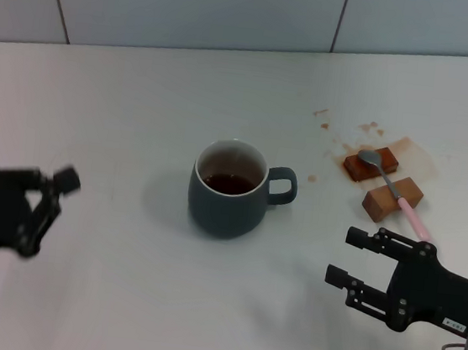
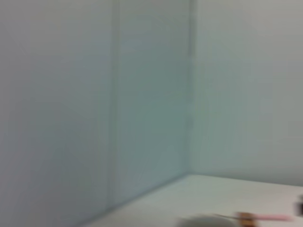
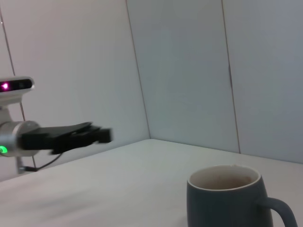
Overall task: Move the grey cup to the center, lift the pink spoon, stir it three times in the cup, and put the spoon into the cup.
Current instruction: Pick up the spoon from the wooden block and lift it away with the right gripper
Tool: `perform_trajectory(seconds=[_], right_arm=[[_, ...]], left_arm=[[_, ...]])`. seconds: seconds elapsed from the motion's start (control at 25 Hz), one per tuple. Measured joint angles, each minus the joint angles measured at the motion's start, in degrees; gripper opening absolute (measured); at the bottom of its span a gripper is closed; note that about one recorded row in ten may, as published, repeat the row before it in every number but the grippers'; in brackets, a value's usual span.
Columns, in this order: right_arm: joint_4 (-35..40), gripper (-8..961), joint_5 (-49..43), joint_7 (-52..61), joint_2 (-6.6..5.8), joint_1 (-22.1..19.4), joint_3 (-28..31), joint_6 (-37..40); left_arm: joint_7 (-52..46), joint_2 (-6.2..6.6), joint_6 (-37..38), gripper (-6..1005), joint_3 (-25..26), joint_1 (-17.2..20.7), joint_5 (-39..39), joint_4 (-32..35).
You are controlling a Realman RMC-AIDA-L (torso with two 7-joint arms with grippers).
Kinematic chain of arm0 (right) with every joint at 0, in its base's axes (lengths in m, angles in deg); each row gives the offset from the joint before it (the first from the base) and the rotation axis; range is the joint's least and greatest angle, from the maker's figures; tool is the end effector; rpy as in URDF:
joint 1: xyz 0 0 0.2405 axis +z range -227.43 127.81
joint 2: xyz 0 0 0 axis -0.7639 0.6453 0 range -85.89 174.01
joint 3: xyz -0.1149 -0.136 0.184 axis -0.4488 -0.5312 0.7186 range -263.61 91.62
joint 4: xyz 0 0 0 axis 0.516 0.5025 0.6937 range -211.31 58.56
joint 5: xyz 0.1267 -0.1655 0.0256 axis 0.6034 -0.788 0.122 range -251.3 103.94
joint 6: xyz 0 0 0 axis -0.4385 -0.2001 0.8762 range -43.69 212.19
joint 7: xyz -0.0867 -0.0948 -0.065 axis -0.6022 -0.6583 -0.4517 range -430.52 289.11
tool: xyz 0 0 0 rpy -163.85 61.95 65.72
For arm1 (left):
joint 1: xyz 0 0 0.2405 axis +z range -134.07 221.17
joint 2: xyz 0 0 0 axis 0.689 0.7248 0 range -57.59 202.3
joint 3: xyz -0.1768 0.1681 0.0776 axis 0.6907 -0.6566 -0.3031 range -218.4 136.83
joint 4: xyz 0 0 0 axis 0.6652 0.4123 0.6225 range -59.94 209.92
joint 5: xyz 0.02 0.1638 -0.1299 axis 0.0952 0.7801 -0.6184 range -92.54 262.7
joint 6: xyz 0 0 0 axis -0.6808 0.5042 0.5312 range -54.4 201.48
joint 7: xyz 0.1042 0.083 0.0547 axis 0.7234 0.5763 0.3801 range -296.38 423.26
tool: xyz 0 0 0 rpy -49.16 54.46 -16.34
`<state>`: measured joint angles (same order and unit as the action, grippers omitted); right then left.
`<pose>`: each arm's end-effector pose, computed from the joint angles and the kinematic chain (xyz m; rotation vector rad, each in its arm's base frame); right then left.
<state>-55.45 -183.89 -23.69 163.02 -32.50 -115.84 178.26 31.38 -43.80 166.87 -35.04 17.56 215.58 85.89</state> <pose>0.3251 0.2369 -0.0221 -2.4986 0.4826 0.8765 -0.3137 0.2800 -0.0054 -2.2737 -0.2686 -0.8997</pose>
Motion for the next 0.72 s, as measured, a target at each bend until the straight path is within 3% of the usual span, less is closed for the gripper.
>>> perform_trajectory(seconds=[0.04, 0.08, 0.12, 0.4, 0.48, 0.68, 0.72], right_arm=[[0.0, 641, 0.0, 0.0, 0.02, 0.0, 0.0, 0.0], [0.0, 641, 0.0, 0.0, 0.06, 0.0, 0.0, 0.0], [0.0, 641, 0.0, 0.0, 0.06, 0.0, 0.0, 0.0], [-0.3, 641, 0.0, 0.0, 0.12, -0.1, 1.3, -0.1], [-0.9, 641, 0.0, 0.0, 0.09, -0.2, 1.6, 0.0], [-1.3, 641, 0.1, 0.4, 0.03, -0.6, 2.8, 0.3], [-1.3, 641, 0.1, 0.4, 0.03, -0.6, 2.8, 0.3]], left_arm=[[-3.2, 0.71, 3.1, -2, -3.8, 0.7, 0.1, 1.7], [-7.3, 1.83, 7.9, -2, -10.7, 2.0, 0.1, 4.5], [-7.9, 1.9, 8.7, -2, -11.8, 2.4, 0.1, 5.0], [-8.1, 1.21, 9.1, -1, -14.6, 4.0, 0.1, 6.0], [-9.0, 1.12, 7.9, -1, -17.3, 3.9, 0.1, 6.1], [-9.8, 0.62, 7.8, 51, -18.0, 3.8, 0.0, 7.6], [-9.8, 0.62, 7.8, 134, -18.0, 3.8, 0.0, 7.6]])
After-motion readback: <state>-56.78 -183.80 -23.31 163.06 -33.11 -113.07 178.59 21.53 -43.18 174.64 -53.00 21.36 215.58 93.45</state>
